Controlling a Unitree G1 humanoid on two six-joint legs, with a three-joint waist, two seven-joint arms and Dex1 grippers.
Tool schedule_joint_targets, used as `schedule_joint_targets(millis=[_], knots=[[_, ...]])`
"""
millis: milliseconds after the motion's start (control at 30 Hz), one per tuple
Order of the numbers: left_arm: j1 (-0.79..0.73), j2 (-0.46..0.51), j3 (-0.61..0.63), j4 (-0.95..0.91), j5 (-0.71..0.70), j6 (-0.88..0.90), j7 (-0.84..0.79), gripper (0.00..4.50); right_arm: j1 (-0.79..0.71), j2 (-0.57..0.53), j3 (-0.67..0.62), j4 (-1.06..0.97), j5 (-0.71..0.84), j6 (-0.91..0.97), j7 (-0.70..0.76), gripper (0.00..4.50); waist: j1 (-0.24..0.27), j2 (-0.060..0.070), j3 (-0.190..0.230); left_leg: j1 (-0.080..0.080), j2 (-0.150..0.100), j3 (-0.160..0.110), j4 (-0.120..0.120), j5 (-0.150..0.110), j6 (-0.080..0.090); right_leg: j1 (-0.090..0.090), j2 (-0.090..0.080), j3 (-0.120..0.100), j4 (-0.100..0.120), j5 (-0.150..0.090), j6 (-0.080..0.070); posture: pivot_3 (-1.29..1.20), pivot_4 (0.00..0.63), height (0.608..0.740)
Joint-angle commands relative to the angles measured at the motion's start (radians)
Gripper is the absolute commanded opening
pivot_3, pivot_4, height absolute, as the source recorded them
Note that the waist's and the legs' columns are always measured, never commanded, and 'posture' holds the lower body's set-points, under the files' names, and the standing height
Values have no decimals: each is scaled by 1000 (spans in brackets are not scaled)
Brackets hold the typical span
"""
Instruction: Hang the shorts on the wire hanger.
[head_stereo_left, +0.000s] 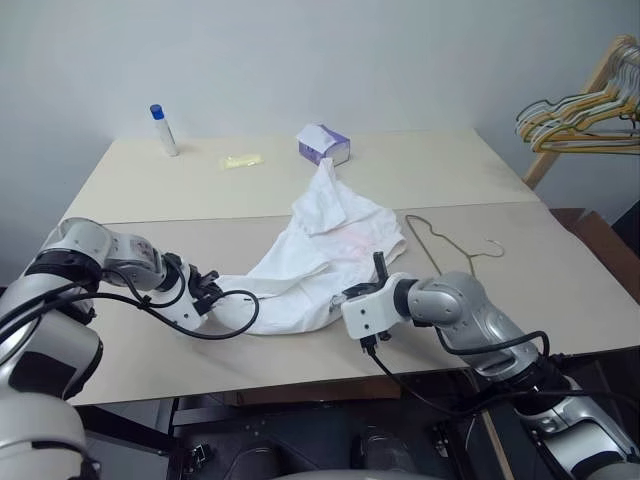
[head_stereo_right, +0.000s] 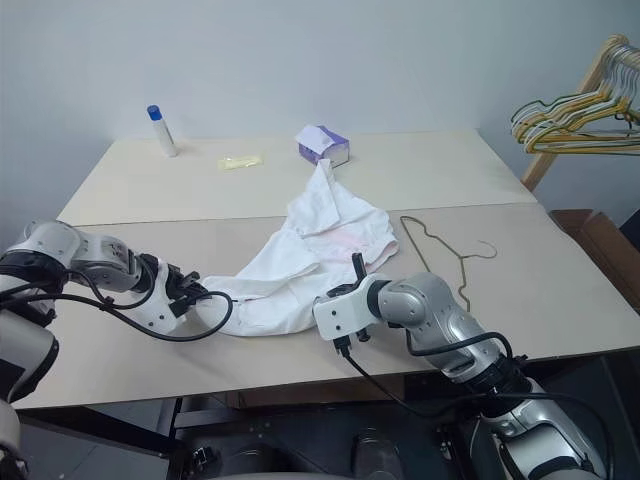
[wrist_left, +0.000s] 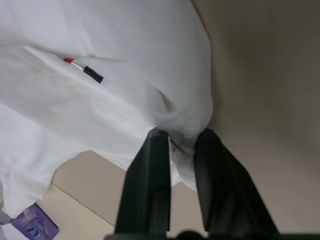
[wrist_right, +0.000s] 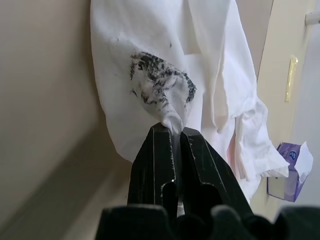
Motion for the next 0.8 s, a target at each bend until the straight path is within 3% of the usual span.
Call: schedule_joint_targets(millis=[33, 133, 333, 467, 567, 667, 800], knots=[[-26, 0, -4, 41, -8, 53, 73, 53, -6, -2, -39, -37, 2, 3, -9, 0, -1, 0, 0, 0, 0, 0, 0, 0, 0, 0, 0, 0, 0, 0, 0, -115, 0, 740], [-8, -7, 87, 120, -161, 86, -8, 53, -4, 2, -41, -40, -6, 17, -13, 0, -2, -1, 0, -1, 0, 0, 0, 2, -4, -1, 0, 0, 0, 0, 0, -115, 0, 740], [123, -4, 366, 206, -684, 120, -531, 53, -7, 15, -55, -41, -47, 73, -41, 0, -18, 0, 0, -1, 1, 1, 0, 4, -7, -2, 0, 0, 1, 0, 0, -108, 0, 740], [402, 76, 523, -184, -1107, 496, -941, 53, 7, 17, -61, -67, -48, 102, -34, 0, -40, 0, 0, -1, 1, 1, 2, 4, -7, -3, 0, 1, 2, 0, 0, -96, 0, 740], [653, 164, 612, -597, -1321, 913, -1080, 53, 19, 18, -60, -94, -42, 117, -20, 0, -56, 0, 0, -2, 2, -5, 3, 4, -7, -5, 0, 4, 4, -1, 1, -79, 0, 740], [823, 226, 677, -889, -1409, 1233, -1097, 53, 26, 27, -58, -115, -36, 133, -6, 0, -50, 0, 0, -2, 2, -6, 5, 4, -7, -4, 0, 5, 4, -1, 1, -68, 0, 740], [950, 258, 745, -1102, -1436, 1383, -1073, 53, 31, 19, -59, -131, -18, 121, 8, 0, -26, 0, 0, 2, 2, -7, 5, -2, -1, -1, 0, 4, 4, -6, 9, -58, 0, 740]])
